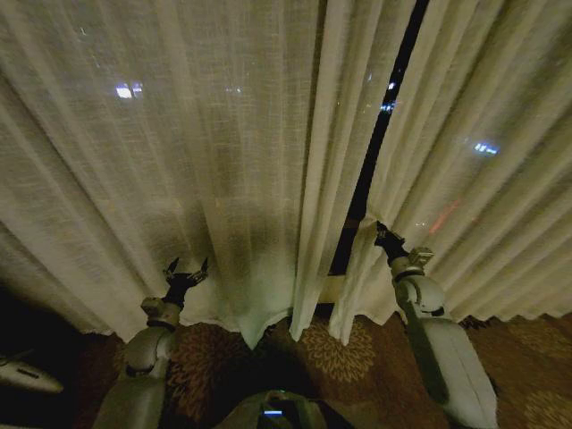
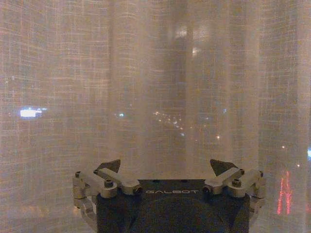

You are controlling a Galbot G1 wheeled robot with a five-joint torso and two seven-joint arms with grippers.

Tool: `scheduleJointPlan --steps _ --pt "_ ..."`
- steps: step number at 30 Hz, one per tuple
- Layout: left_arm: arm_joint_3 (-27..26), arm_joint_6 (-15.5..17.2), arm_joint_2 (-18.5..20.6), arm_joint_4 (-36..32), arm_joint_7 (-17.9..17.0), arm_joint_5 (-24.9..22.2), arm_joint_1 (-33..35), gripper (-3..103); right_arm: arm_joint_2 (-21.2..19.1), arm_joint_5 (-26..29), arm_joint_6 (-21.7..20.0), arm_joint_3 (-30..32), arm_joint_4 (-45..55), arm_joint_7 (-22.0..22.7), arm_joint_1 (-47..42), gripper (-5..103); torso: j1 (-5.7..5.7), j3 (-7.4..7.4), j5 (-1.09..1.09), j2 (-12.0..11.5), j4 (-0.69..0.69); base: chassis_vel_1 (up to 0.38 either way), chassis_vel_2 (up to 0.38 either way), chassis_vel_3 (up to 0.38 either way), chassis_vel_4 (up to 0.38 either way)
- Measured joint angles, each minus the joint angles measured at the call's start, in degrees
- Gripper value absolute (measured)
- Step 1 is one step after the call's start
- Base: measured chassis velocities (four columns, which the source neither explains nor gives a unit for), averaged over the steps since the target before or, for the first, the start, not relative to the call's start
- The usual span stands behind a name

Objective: Open the curtains by pulling them apart, changing their state from closed to fully open.

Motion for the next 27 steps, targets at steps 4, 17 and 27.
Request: scheduleJointPlan --steps 4,17,27 --pt "0.05 -0.02 0.07 0.28 0.03 0.00 -0.20 100 -0.02 0.00 -0.13 0.26 0.21 0.00 -0.62 0 0.00 0.00 0.00 0.00 0.00 0.000 0.000 0.000 0.000" --pt "0.14 -0.57 0.13 0.74 0.17 0.00 -0.11 100 0.16 0.08 -0.15 1.32 0.76 -0.33 -2.50 0 0.00 0.00 0.00 0.00 0.00 0.000 0.000 0.000 0.000" --pt "0.24 -0.57 0.19 0.62 0.23 0.00 -0.17 100 0.39 0.23 -0.01 2.65 1.50 -0.57 -4.45 0 0.00 0.00 0.00 -0.02 0.00 0.001 -0.015 0.003 0.019"
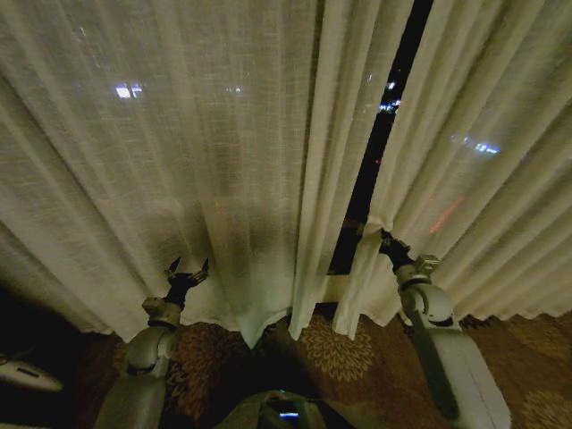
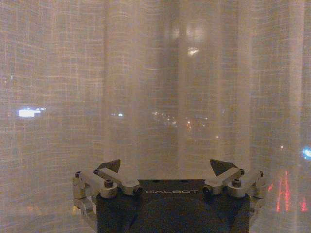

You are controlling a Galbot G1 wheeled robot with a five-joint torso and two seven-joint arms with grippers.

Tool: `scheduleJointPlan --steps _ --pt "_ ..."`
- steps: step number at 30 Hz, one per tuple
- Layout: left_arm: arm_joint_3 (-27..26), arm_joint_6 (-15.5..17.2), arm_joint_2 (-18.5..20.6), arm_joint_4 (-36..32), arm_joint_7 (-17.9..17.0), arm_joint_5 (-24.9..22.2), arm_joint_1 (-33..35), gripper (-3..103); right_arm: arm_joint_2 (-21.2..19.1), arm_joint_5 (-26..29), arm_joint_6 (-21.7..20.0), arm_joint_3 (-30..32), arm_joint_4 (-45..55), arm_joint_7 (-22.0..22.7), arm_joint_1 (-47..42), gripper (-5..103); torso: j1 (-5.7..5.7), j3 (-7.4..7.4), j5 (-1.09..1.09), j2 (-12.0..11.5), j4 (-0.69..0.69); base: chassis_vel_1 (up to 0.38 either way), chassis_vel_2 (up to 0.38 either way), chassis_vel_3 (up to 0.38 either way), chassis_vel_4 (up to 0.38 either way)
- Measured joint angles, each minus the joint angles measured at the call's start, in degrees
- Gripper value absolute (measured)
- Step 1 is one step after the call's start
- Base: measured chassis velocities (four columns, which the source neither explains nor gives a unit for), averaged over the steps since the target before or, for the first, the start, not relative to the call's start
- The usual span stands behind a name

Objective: Open the curtains by pulling them apart, changing their state from closed to fully open.

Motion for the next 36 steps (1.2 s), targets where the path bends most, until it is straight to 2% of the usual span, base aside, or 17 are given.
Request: scheduleJointPlan --steps 15,31,36 --pt "-0.11 -0.47 -0.15 -0.39 0.10 0.00 0.52 100 0.11 0.25 0.39 1.25 -0.44 -1.54 -1.32 0 -0.01 0.00 0.00 0.01 0.00 -0.017 -0.099 0.021 0.102" --pt "-0.26 -0.88 -0.21 -0.53 0.17 -0.01 0.77 100 0.00 0.41 1.56 2.34 -0.19 -1.96 -2.78 0 -0.01 0.00 0.03 0.02 -0.03 -0.121 -0.124 0.116 0.123" --pt "-0.24 -0.95 -0.22 -0.53 0.19 0.02 0.88 100 -0.10 0.82 1.68 2.91 -0.08 -2.16 -3.19 0 -0.01 0.00 -0.01 0.02 0.01 -0.088 -0.095 0.085 0.097"
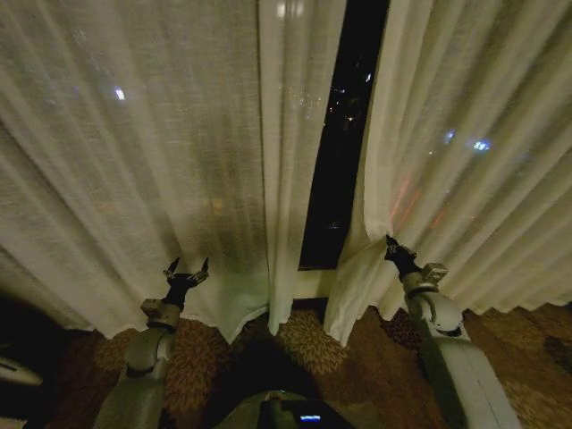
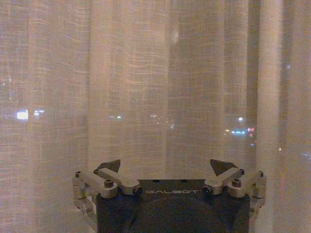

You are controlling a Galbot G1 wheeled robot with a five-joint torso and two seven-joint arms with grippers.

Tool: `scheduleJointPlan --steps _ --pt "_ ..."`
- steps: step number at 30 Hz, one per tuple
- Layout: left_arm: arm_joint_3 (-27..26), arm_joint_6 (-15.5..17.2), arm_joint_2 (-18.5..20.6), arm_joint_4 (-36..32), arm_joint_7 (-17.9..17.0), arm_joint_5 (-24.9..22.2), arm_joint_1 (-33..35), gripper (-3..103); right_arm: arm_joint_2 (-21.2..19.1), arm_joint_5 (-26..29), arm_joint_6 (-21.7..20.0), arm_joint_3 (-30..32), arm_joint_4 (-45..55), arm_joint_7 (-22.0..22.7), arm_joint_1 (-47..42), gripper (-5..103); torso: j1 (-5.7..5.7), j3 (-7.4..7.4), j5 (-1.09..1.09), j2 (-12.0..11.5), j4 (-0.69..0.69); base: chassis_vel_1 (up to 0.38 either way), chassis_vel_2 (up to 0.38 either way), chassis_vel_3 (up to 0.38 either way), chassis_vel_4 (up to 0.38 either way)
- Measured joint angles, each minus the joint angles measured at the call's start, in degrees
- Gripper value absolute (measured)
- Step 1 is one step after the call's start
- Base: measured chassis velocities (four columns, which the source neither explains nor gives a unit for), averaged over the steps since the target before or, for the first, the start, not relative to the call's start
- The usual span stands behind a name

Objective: Open the curtains by pulling them apart, changing their state from closed to fully open.

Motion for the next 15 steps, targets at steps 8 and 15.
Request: scheduleJointPlan --steps 8,15 --pt "-0.03 -0.23 0.03 -0.15 0.04 0.01 0.25 100 -0.13 0.40 0.01 0.23 -0.07 -0.15 0.04 0 0.00 0.00 0.02 0.00 -0.01 -0.129 -0.098 0.123 0.101" --pt "-0.10 -0.41 0.02 -0.27 0.09 0.01 0.41 100 -0.26 0.45 0.01 0.49 -0.01 -0.17 -0.21 0 0.00 0.00 0.01 0.00 -0.02 -0.156 -0.171 0.158 0.155"
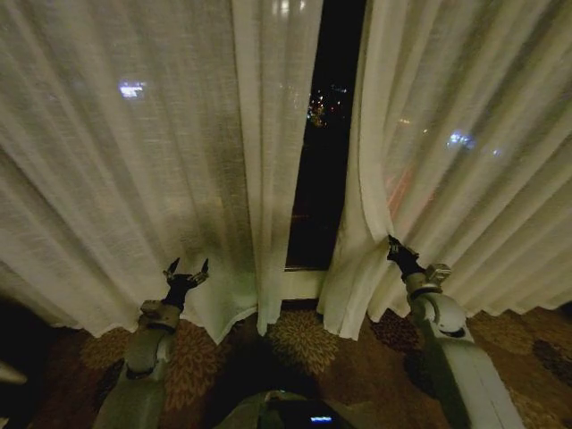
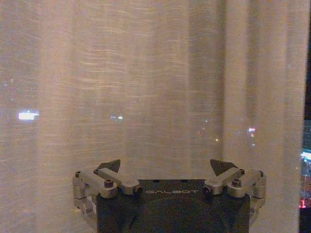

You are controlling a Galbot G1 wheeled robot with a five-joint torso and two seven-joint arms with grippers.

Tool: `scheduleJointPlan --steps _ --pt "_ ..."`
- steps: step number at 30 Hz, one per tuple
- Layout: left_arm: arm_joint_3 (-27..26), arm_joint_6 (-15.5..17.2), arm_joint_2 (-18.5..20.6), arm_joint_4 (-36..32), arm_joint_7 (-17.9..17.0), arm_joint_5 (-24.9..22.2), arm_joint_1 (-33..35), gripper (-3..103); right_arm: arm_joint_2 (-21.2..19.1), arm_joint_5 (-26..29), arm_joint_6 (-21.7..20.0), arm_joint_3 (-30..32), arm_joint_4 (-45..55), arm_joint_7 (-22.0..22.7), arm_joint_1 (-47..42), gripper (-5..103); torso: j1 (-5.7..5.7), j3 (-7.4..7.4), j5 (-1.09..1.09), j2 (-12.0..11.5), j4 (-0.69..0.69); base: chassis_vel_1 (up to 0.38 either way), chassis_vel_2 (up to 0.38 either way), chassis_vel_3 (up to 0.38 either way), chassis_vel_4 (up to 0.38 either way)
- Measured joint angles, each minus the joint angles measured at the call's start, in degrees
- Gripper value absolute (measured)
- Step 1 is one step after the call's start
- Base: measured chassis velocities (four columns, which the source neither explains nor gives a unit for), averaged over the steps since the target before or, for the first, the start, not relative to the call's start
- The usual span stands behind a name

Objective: Open the curtains by pulling them apart, changing their state from closed to fully open.

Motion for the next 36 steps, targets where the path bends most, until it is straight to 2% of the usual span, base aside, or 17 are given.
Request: scheduleJointPlan --steps 36 --pt "0.07 -0.64 0.18 -0.09 0.87 0.00 0.10 100 -0.27 0.87 0.25 2.63 0.93 -0.42 -2.21 0 0.00 0.00 -0.01 -0.01 0.01 -0.194 -0.192 0.193 0.196"
